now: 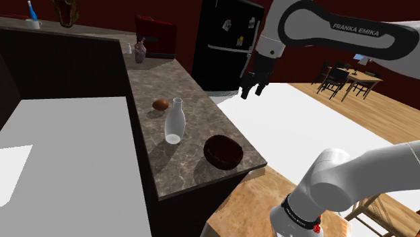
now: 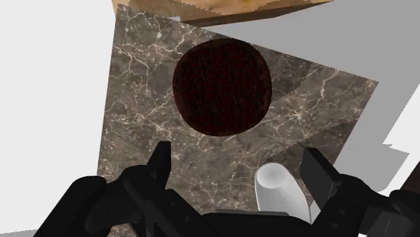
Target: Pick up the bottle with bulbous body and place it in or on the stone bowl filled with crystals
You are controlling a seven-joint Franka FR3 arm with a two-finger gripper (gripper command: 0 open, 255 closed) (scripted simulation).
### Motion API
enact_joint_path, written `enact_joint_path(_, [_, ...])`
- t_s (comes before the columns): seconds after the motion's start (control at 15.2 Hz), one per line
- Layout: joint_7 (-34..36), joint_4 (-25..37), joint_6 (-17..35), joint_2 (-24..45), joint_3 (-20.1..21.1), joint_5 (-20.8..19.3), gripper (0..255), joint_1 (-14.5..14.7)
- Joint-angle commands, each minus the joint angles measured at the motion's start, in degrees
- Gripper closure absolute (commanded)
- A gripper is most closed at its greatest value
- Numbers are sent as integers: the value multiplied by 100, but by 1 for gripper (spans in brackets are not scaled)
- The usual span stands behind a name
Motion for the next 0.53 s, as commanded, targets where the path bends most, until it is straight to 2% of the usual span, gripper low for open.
enact_joint_path(0.0, [81, 123, 243, 381, 61, 49, 0, 41])
enact_joint_path(0.46, [293, 886, 868, 1837, 225, 145, 0, 153])
